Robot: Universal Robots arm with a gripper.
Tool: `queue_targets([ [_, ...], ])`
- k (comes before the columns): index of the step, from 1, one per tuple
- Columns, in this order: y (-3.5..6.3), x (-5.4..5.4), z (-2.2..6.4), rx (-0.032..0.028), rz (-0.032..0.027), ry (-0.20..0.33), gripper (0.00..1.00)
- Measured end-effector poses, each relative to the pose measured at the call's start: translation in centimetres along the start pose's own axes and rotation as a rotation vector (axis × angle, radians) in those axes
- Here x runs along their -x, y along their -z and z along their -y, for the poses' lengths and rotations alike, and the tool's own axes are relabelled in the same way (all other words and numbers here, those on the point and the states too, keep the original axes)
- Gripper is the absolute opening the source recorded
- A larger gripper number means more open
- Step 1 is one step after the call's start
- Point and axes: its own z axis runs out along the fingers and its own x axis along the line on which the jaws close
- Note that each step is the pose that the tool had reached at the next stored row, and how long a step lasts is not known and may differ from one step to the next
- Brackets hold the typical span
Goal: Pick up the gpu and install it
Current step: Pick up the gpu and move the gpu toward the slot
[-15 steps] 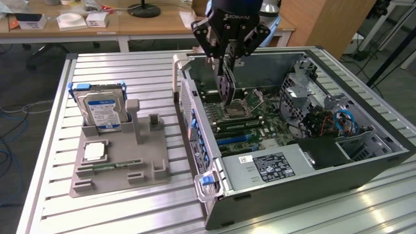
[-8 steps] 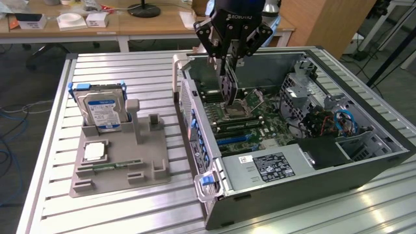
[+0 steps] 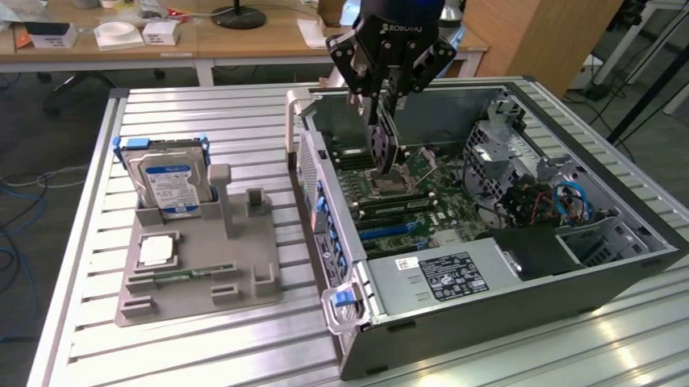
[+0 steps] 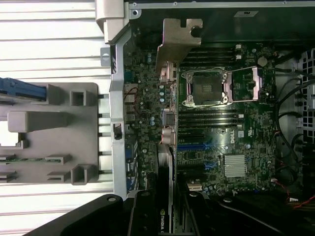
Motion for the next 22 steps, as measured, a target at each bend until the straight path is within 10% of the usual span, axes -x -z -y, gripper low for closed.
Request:
queue_targets([
  [22,-0.11,1.4,-0.08,0.0001,-0.0001,0.002,0.26],
])
